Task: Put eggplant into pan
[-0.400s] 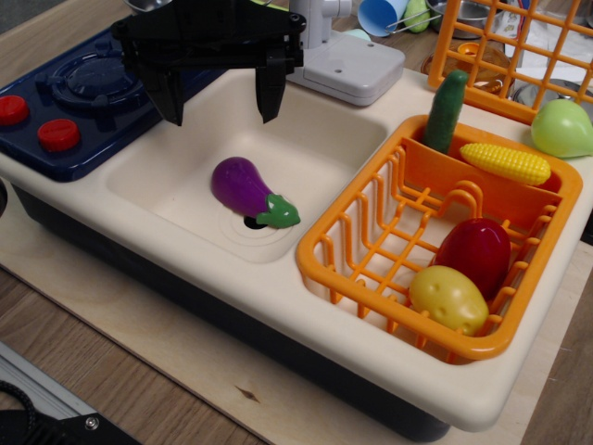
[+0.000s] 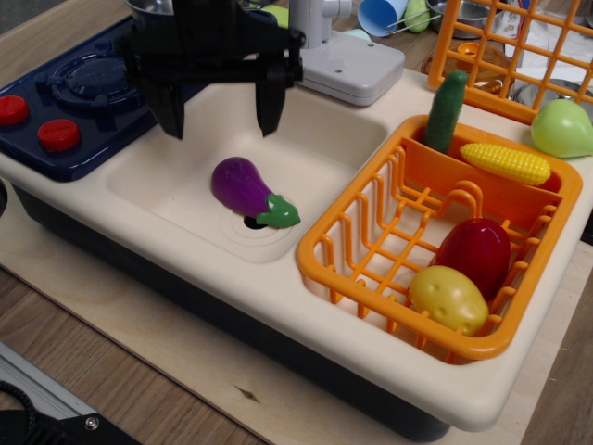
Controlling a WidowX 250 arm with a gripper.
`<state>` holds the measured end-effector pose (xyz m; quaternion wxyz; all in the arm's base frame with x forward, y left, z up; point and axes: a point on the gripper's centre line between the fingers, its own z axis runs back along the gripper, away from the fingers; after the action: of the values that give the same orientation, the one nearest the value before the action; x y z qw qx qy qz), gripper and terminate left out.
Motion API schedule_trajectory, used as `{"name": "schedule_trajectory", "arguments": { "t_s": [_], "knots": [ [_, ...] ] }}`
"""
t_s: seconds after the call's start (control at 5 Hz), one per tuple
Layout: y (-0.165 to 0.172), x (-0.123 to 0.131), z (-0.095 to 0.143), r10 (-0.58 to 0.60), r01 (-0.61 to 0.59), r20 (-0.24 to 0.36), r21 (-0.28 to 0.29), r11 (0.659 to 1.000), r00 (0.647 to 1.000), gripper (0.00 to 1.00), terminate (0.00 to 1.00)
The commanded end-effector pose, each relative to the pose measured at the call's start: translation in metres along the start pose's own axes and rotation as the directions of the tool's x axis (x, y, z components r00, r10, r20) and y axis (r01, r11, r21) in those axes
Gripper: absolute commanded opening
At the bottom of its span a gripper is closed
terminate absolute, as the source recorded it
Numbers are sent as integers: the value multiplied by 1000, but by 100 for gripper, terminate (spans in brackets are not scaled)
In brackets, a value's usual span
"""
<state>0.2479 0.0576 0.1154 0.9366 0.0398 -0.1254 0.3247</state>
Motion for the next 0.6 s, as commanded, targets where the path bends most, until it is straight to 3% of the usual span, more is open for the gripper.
{"name": "schedule_trajectory", "arguments": {
  "t_s": [0.0,0.4],
  "knots": [
    [-6,8,-21,38,-38,37,1,999,999,100,0],
    [-13,6,-51,59,-58,43,-13,998,997,100,0]
  ]
}}
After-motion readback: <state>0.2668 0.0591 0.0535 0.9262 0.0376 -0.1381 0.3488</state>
